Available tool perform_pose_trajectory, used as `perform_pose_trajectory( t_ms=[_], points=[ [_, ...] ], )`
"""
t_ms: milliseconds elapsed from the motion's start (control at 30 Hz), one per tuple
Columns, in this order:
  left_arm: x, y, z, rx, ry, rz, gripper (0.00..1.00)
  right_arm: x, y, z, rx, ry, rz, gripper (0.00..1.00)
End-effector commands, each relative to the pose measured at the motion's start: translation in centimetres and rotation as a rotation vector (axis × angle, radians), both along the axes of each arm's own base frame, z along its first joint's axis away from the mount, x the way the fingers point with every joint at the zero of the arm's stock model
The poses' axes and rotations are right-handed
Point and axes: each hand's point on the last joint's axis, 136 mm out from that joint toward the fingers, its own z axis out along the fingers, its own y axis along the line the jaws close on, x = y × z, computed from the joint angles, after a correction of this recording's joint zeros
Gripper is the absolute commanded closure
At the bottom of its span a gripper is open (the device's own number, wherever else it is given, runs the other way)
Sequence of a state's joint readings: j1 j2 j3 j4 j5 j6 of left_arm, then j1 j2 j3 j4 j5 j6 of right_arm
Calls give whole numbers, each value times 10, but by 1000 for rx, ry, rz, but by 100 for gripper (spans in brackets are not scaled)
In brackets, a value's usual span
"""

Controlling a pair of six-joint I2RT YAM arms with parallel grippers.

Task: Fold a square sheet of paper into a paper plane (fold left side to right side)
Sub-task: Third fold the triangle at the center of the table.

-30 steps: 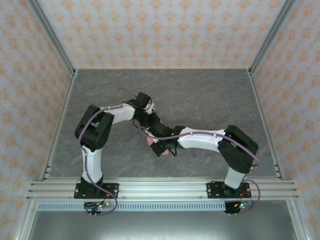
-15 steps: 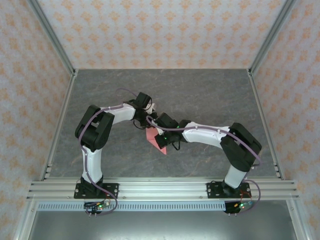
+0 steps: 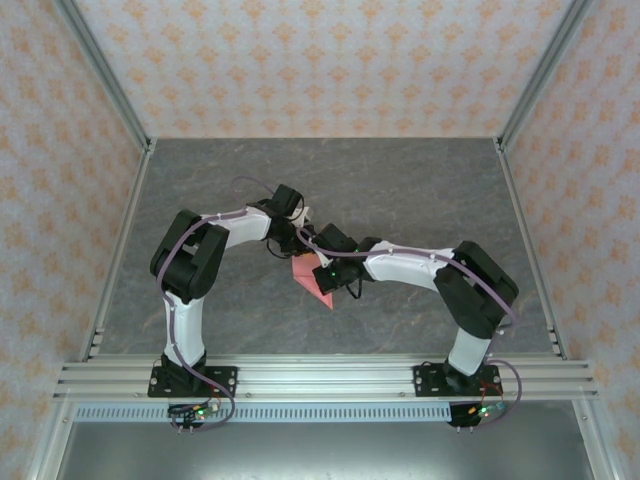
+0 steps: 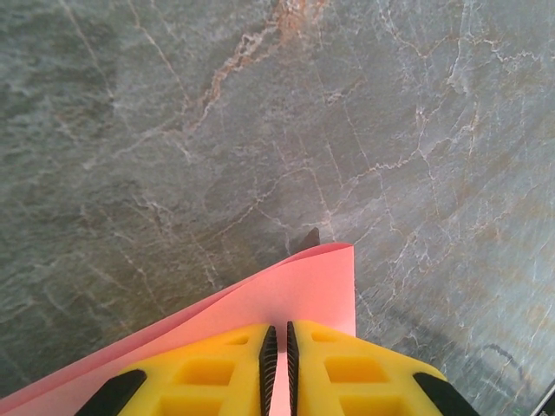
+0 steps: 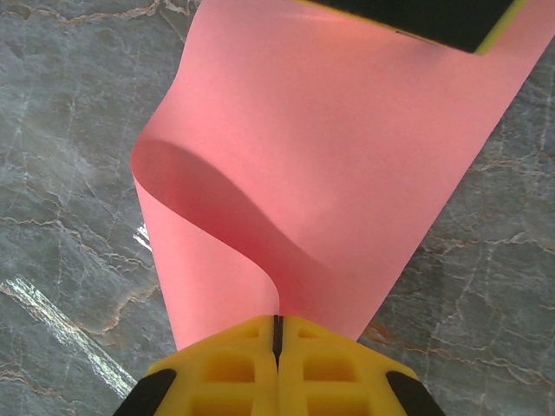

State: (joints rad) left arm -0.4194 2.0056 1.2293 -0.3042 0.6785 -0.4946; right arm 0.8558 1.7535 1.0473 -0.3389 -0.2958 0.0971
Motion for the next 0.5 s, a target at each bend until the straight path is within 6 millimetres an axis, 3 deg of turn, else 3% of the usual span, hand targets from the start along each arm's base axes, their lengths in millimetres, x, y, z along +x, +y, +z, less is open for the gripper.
perform_pose_trajectory(
  t_ms=[0, 467],
  points=[
    [-16, 4, -21, 70, 55, -28, 83, 5, -7, -11, -32, -3, -39, 100],
    [-18, 5, -22, 76, 56, -29, 84, 11, -11, -15, -59, -16, -74, 100]
  ],
)
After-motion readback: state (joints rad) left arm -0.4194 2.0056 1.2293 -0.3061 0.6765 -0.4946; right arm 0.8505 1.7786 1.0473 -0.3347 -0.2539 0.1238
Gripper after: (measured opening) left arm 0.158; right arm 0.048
